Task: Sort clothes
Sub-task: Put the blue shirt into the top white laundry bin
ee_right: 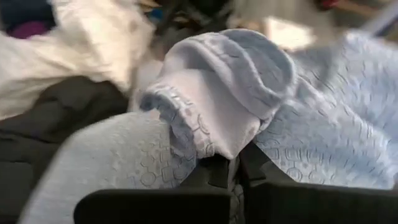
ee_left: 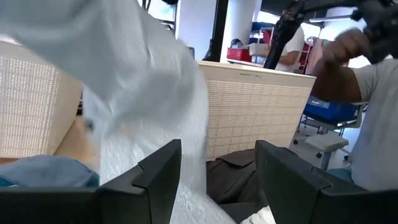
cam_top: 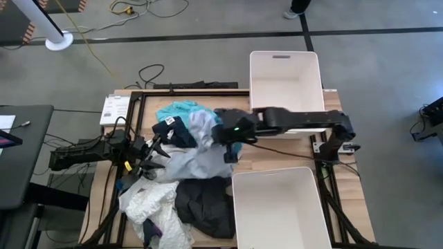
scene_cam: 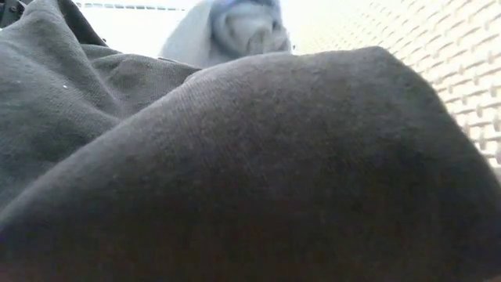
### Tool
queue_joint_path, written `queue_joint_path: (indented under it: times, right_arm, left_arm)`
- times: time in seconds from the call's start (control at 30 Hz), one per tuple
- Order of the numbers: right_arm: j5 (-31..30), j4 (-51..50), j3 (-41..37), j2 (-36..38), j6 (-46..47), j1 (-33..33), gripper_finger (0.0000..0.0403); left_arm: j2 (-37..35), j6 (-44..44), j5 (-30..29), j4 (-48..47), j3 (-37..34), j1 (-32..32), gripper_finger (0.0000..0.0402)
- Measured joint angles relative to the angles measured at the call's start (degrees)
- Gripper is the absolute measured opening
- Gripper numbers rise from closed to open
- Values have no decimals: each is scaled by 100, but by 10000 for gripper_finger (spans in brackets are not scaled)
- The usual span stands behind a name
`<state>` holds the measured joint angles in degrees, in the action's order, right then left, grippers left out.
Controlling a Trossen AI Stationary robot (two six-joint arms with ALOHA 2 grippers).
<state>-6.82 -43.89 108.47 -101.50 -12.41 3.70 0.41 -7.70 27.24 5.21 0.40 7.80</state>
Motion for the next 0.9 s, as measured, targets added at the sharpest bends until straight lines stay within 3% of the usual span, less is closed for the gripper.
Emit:
queue_joint_path:
  times: [0.3, 0.5, 0.73, 0.9]
  right_arm:
    - [-1973, -272, 469, 695, -632, 202, 0]
    - [-3840, -274, 850, 908, -1585, 267, 0]
    - [-5471, -227, 1399, 1025, -2627, -64, 0]
    - [-6285, -248, 1609, 1019, -3129, -490, 0]
  left_arm:
    - [1, 1, 0, -7, 0, 1, 199]
    - [1, 1, 1, -9, 0, 1, 199]
    - [0, 17, -50, -11, 0, 1, 199]
    - [0, 103, -56, -13, 0, 1, 199]
